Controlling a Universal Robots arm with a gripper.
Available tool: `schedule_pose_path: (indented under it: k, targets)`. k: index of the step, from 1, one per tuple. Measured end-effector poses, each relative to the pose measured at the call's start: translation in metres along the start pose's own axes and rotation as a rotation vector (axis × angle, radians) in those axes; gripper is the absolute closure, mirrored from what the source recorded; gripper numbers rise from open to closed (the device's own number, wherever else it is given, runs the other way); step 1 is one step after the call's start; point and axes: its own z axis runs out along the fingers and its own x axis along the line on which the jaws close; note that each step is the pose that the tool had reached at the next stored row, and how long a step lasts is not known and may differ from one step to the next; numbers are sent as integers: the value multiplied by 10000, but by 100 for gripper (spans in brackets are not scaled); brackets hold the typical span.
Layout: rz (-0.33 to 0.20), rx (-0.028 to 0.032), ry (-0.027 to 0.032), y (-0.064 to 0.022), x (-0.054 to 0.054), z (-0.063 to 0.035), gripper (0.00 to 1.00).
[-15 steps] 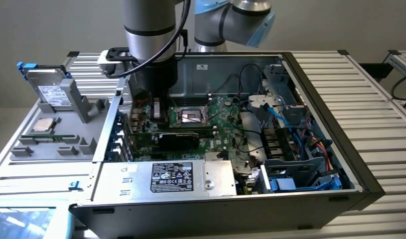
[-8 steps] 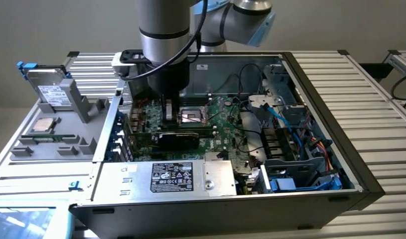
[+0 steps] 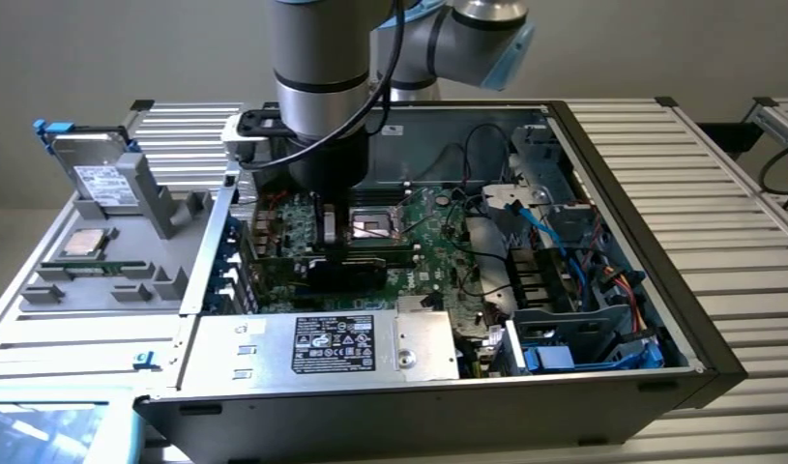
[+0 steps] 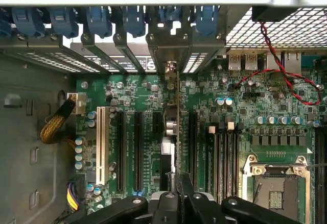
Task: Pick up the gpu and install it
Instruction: 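Press down on the gpu until it lock into place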
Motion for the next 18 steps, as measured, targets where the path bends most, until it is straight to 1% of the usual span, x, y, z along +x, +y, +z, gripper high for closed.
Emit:
schedule_pose_path:
  k: [1, 3, 4, 5, 6, 7, 10, 13, 15, 18]
  targets:
    - [-2, -15, 3, -1, 0, 11, 88]
    - [-1, -31, -10, -1, -1, 18, 88]
    - [0, -35, -29, -2, -4, -1, 88]
    - [6, -33, -43, 0, -5, -35, 88]
    - [10, -43, -24, 2, -1, -87, 88]
    - [13, -44, -21, 4, 2, -134, 88]
    - [26, -45, -21, 13, 6, -270, 88]
    - [32, -47, -32, 43, 10, -404, 88]
    - [29, -45, -36, 67, 11, -419, 88]
    - [28, -45, -36, 67, 11, -419, 88]
